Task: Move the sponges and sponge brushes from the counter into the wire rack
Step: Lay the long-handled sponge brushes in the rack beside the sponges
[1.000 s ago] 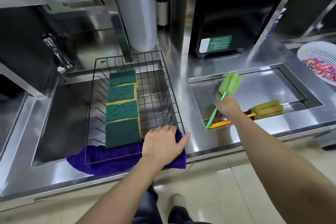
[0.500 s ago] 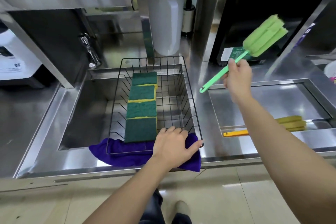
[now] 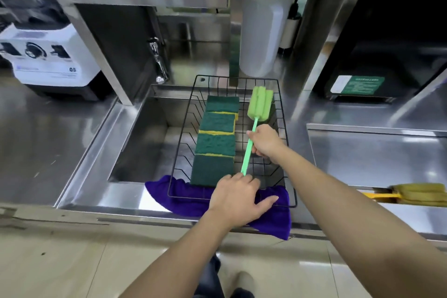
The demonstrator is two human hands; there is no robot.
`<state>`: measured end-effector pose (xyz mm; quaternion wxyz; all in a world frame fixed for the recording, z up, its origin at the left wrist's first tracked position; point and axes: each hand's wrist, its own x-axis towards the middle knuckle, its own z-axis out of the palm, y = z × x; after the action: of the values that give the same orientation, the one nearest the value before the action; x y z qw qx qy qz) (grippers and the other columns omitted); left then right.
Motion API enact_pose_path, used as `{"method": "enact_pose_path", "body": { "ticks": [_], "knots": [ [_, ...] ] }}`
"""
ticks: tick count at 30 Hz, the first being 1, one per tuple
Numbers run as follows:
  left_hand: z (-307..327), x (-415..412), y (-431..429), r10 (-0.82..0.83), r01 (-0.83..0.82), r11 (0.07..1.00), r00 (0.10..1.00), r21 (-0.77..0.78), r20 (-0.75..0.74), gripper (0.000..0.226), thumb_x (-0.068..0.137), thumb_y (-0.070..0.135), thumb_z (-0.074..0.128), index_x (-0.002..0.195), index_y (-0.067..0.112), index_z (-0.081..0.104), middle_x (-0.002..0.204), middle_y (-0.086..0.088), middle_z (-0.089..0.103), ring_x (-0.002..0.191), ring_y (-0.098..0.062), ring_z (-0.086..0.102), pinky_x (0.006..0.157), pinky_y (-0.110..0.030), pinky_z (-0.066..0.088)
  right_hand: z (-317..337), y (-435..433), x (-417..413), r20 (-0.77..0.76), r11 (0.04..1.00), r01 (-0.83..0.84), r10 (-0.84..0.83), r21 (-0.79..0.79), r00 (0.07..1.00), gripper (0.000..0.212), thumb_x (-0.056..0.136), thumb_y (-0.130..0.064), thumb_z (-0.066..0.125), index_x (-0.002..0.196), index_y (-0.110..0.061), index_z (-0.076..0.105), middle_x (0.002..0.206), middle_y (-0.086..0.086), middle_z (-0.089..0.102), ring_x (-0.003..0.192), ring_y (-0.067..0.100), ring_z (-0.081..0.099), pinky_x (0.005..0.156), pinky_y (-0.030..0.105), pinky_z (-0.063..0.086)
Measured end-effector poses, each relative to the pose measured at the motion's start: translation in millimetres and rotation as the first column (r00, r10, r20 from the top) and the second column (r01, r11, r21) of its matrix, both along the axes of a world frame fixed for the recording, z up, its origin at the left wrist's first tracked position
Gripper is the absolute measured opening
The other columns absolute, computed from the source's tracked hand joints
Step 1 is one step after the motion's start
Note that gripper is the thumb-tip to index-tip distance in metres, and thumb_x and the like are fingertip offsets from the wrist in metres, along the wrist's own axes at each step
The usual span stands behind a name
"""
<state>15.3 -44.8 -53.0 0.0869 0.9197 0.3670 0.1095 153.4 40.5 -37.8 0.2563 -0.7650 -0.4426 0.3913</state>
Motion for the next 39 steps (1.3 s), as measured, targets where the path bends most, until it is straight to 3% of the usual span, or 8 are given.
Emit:
{"method": "enact_pose_path", "body": {
  "ticks": [7, 13, 16, 21, 25, 30, 34, 39],
  "knots": [
    [-2.4, 0.6, 0.4, 0.011, -0.011, 1.0, 1.0, 0.011, 0.02, 0.054, 0.086, 0.059, 0.037, 0.078, 0.01, 0.058, 0.081, -0.01, 0.065, 0.079, -0.028, 0.057, 0.066, -0.037, 0.041, -31.2, 3.5, -18.0, 0.053, 0.976, -0.157, 0.167, -0.148, 0.985, 0.034, 0.095, -0.02, 0.045, 0.065, -0.006, 0.05, 0.056, 0.01, 0.054, 0.042, 0.02, 0.045, 0.036, 0.021, 0.031],
    [-4.8, 1.5, 1.5, 0.018, -0.018, 1.0, 0.999, 0.018, 0.029, 0.053, 0.086, 0.058, 0.037, 0.076, 0.01, 0.057, 0.078, -0.01, 0.065, 0.077, -0.027, 0.056, 0.064, -0.037, 0.041, -37.2, 4.8, -14.1, 0.306, 0.933, -0.275, 0.339, -0.232, 0.89, 0.049, 0.096, -0.04, 0.035, 0.106, 0.002, 0.058, 0.115, 0.026, 0.062, 0.102, 0.037, 0.059, 0.078, 0.036, 0.043],
    [-5.4, 1.4, 1.1, 0.017, -0.018, 1.0, 0.999, 0.021, 0.035, 0.05, 0.086, 0.056, 0.039, 0.076, 0.01, 0.057, 0.077, -0.01, 0.064, 0.075, -0.027, 0.057, 0.062, -0.037, 0.041, -34.5, 3.0, -13.7, 0.358, 0.921, -0.3, 0.375, -0.249, 0.855, 0.051, 0.096, -0.043, 0.033, 0.116, -0.001, 0.055, 0.123, 0.025, 0.059, 0.109, 0.038, 0.058, 0.085, 0.039, 0.045],
    [-4.4, 2.0, 0.6, 0.013, -0.013, 1.0, 1.0, 0.017, 0.018, 0.049, 0.087, 0.057, 0.036, 0.079, 0.013, 0.057, 0.079, -0.007, 0.063, 0.078, -0.026, 0.056, 0.064, -0.036, 0.038, -15.6, -2.4, -8.9, 0.406, 0.968, -0.231, 0.249, -0.094, 0.879, 0.043, 0.093, -0.045, 0.041, 0.101, -0.006, 0.057, 0.107, 0.017, 0.065, 0.096, 0.035, 0.06, 0.072, 0.037, 0.043],
    [-2.0, 7.7, 1.1, -0.002, 0.002, 1.0, 1.0, 0.009, 0.007, 0.049, 0.087, 0.059, 0.033, 0.084, 0.015, 0.055, 0.084, -0.004, 0.064, 0.081, -0.024, 0.056, 0.066, -0.036, 0.038, 11.2, -4.8, 17.8, 0.366, 0.983, -0.164, 0.122, 0.086, 0.923, 0.028, 0.092, -0.032, 0.047, 0.092, -0.008, 0.06, 0.096, 0.015, 0.067, 0.092, 0.033, 0.06, 0.072, 0.035, 0.044],
    [2.6, 28.3, -1.9, -0.045, 0.045, 0.999, 0.999, 0.003, -0.031, 0.05, 0.085, 0.062, 0.033, 0.085, 0.017, 0.055, 0.086, -0.002, 0.064, 0.082, -0.023, 0.057, 0.065, -0.033, 0.038, 20.3, -22.7, 74.7, 0.277, 0.986, 0.017, -0.064, 0.169, 0.959, 0.016, 0.09, -0.024, 0.052, 0.085, -0.011, 0.06, 0.081, 0.008, 0.06, 0.084, 0.028, 0.058, 0.076, 0.036, 0.047],
    [2.8, 44.8, -6.0, -0.085, 0.085, 0.996, 0.996, -0.022, -0.04, 0.052, 0.084, 0.062, 0.03, 0.089, 0.017, 0.055, 0.09, -0.003, 0.064, 0.086, -0.024, 0.057, 0.066, -0.034, 0.039, 9.7, -51.6, 118.8, 0.233, 0.981, 0.146, -0.173, 0.129, 0.957, 0.011, 0.087, -0.02, 0.056, 0.08, -0.013, 0.057, 0.084, 0.01, 0.06, 0.088, 0.033, 0.061, 0.083, 0.045, 0.053],
    [-1.6, 57.0, -11.4, -0.07, 0.069, 0.997, 0.993, -0.021, -0.092, 0.056, 0.084, 0.065, 0.028, 0.087, 0.016, 0.056, 0.09, -0.003, 0.064, 0.086, -0.023, 0.056, 0.064, -0.034, 0.038, 6.1, -97.4, 161.5, 0.274, 0.994, 0.101, -0.086, -0.041, 0.958, 0.015, 0.076, -0.015, 0.072, 0.07, -0.013, 0.058, 0.068, 0.007, 0.059, 0.074, 0.022, 0.055, 0.071, 0.031, 0.045]
  ]
}}
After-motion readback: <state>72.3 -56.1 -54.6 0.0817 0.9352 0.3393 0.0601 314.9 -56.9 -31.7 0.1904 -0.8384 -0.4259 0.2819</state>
